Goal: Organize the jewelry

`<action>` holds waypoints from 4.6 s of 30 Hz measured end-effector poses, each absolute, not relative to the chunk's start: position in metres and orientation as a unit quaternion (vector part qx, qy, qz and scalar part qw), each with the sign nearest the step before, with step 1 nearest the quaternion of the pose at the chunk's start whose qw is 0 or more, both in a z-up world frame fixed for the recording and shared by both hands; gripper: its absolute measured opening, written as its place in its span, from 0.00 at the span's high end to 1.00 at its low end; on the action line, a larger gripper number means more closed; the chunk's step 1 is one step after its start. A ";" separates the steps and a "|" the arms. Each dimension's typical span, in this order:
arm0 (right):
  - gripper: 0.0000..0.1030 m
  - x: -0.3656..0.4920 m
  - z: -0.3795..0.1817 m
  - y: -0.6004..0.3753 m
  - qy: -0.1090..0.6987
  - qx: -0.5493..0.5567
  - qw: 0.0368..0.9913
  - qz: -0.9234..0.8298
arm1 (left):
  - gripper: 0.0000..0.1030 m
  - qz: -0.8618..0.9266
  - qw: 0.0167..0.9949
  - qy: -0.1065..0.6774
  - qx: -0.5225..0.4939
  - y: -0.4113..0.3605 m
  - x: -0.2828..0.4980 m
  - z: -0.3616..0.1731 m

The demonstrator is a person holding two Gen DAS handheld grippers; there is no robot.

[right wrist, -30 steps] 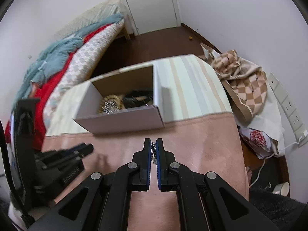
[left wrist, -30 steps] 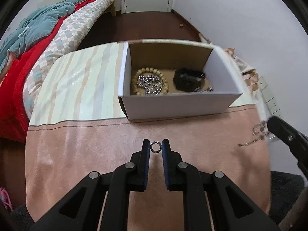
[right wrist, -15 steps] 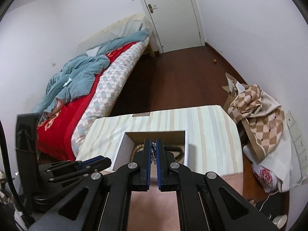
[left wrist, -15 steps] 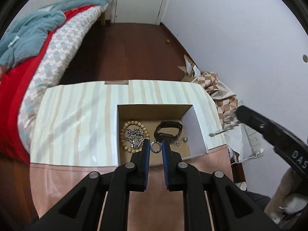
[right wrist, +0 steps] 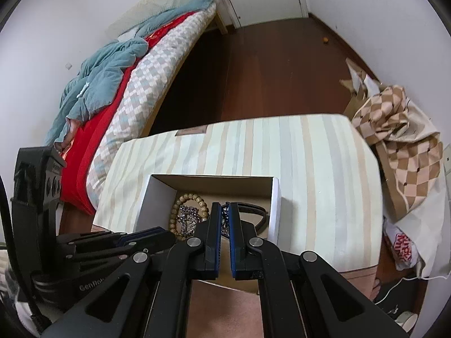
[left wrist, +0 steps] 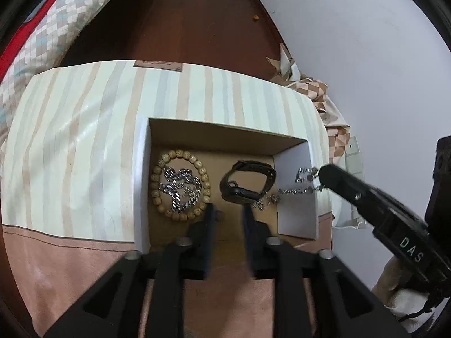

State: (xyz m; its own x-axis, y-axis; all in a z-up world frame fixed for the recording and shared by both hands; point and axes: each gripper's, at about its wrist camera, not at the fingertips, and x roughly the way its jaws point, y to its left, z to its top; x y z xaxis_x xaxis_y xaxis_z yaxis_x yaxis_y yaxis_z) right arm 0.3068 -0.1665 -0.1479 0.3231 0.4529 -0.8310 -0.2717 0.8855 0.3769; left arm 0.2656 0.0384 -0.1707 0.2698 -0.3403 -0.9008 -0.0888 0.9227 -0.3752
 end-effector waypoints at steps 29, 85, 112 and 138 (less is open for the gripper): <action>0.27 0.297 -0.153 -0.157 0.585 0.019 0.792 0.172 | 0.00 0.048 0.843 0.530 -0.074 0.071 0.232 -0.143; 0.02 0.047 0.118 -0.203 0.402 -0.025 0.913 0.058 | 0.00 0.060 0.898 0.434 -0.037 0.025 0.041 0.072; 0.02 0.138 0.093 -0.187 0.429 -0.048 0.902 0.021 | 0.00 0.088 0.875 0.474 -0.046 0.038 0.115 0.043; 0.02 0.174 0.060 -0.175 0.482 -0.066 0.873 0.035 | 0.00 0.084 0.858 0.505 -0.040 0.040 0.132 0.030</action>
